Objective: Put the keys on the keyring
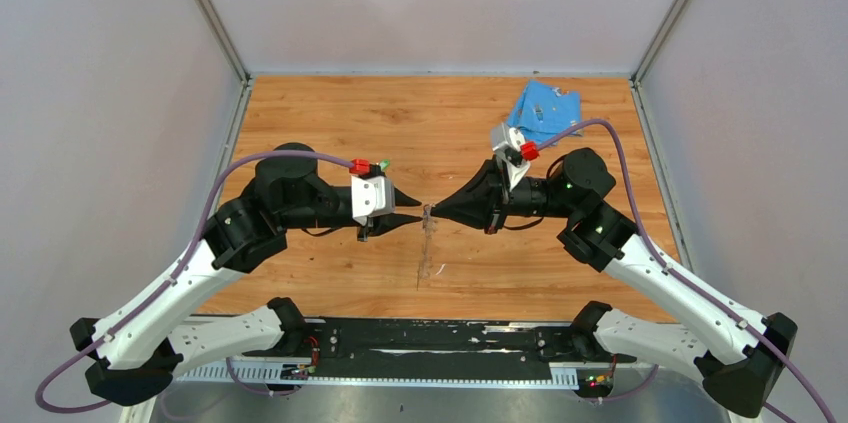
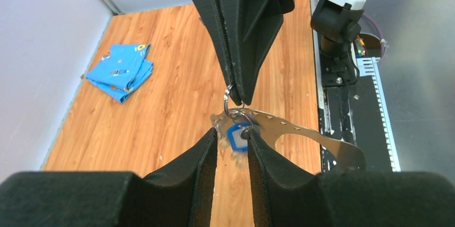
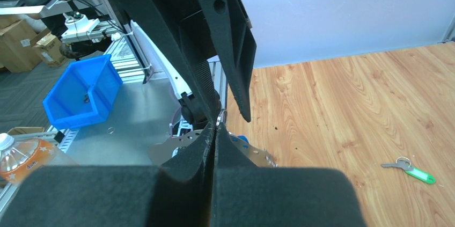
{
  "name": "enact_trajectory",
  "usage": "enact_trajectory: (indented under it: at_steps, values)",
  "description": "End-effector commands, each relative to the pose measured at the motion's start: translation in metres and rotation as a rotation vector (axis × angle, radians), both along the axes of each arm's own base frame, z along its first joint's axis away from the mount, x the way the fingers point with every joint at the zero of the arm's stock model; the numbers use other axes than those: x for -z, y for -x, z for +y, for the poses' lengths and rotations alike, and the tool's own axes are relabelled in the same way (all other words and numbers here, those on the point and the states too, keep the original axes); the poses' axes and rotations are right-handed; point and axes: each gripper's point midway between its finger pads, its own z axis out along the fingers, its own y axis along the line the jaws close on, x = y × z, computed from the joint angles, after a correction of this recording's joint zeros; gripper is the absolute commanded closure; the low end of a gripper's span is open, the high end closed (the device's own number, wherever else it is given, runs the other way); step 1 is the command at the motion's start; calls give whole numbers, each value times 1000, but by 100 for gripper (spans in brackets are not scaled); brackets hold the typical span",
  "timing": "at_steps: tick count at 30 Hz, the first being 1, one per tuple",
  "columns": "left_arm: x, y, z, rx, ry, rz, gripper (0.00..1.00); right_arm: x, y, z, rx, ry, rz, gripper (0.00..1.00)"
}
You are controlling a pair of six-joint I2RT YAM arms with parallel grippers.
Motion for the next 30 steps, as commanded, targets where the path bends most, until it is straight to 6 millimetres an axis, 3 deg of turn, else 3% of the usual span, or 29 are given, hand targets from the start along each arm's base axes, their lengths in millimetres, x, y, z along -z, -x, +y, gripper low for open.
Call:
enact_trajectory:
  at_steps: [1, 11, 16, 24, 29, 30]
  values:
    - [-15, 2, 3, -31, 36, 33, 69, -12, 6, -5, -30, -41, -44, 100]
    - [-18, 18, -8, 79, 42, 94, 67, -14, 11, -4, -61, -33, -46, 100]
    - [-17, 15, -12, 80, 44, 94, 77, -13, 12, -3, -76, -24, -43, 100]
    - [-17, 14, -13, 75, 43, 95, 100, -6, 12, -2, -83, 4, -43, 100]
    - [-15, 11, -11, 57, 32, 97, 100, -1, 10, -7, -52, 64, -57, 99]
    - [-13, 11, -11, 53, 26, 99, 100, -1, 7, -9, -36, 84, -67, 93]
